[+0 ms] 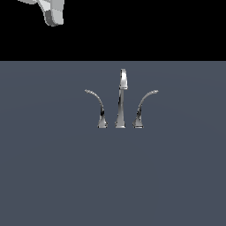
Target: Turn on the faucet by rotating a designated handle.
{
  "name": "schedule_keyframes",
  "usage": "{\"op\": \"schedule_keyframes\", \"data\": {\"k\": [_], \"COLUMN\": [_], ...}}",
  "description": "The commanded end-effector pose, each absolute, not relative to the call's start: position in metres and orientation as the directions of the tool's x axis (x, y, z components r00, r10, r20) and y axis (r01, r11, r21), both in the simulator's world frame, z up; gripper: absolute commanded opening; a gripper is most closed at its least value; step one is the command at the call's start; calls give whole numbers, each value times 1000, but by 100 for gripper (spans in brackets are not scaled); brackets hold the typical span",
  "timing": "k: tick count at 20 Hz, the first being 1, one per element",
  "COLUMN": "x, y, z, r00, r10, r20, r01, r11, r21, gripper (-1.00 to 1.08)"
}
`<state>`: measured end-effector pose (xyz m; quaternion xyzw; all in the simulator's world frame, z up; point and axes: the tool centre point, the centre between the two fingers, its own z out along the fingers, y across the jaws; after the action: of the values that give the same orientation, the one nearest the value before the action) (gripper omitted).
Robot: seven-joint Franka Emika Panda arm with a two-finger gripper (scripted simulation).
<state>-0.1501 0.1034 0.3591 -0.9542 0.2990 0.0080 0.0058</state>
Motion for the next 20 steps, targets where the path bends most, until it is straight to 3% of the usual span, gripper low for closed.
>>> {"op": "schedule_keyframes", "data": {"k": [1,20], "x": [-138,-41], "y": [110,132], "z": [349,274], "r00": [790,512], "r10": [-613,-859], "r20": [-19,-16], "r01": [-613,-859], "r11": [-790,-511], "r21": [-7,-6], "gripper": [-100,-100]}}
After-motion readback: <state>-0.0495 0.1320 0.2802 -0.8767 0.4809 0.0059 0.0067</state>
